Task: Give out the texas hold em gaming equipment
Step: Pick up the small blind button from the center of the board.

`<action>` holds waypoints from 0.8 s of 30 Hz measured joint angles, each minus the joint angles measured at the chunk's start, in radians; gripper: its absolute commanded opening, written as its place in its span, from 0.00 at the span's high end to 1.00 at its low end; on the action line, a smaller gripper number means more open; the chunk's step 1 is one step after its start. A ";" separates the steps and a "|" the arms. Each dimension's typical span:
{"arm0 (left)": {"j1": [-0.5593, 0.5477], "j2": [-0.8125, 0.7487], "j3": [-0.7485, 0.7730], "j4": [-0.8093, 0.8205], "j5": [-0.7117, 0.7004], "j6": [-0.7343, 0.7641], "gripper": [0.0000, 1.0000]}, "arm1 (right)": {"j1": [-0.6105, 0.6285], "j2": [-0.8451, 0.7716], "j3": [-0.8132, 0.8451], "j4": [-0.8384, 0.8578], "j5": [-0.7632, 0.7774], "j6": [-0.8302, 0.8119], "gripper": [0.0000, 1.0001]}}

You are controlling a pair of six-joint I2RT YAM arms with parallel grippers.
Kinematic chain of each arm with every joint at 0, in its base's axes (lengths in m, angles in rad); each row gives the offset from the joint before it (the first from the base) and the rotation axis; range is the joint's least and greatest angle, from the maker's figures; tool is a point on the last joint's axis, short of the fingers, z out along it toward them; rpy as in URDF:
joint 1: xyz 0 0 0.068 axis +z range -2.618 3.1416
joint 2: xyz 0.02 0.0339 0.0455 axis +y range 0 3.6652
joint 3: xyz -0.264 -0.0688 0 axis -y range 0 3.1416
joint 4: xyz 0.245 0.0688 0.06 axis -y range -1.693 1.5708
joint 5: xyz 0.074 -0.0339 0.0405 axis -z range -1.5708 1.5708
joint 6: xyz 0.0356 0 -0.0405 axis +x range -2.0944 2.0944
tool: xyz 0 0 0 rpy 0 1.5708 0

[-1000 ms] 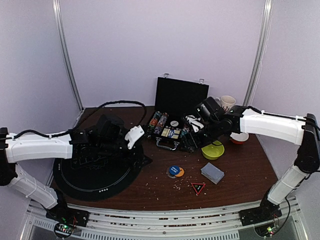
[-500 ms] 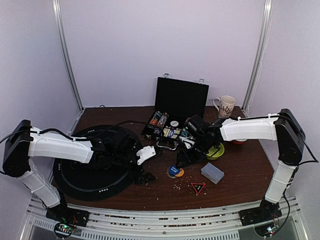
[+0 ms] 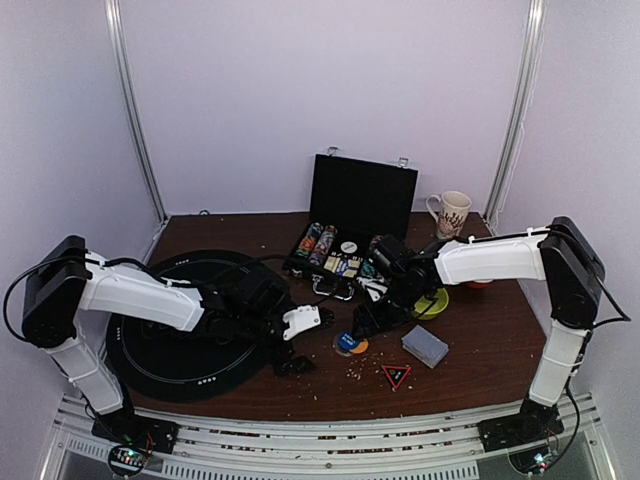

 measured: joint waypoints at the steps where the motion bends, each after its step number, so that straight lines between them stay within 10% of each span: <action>1: 0.000 0.002 0.000 0.010 0.000 0.004 0.02 | 0.000 0.000 0.000 0.002 0.005 0.002 0.33; 6: 0.000 0.021 0.010 0.034 0.001 0.022 0.02 | 0.023 0.006 0.003 0.001 0.090 -0.003 0.21; 24: 0.000 -0.116 -0.060 0.034 0.019 0.070 0.02 | 0.167 0.046 0.085 -0.003 0.313 -0.018 0.25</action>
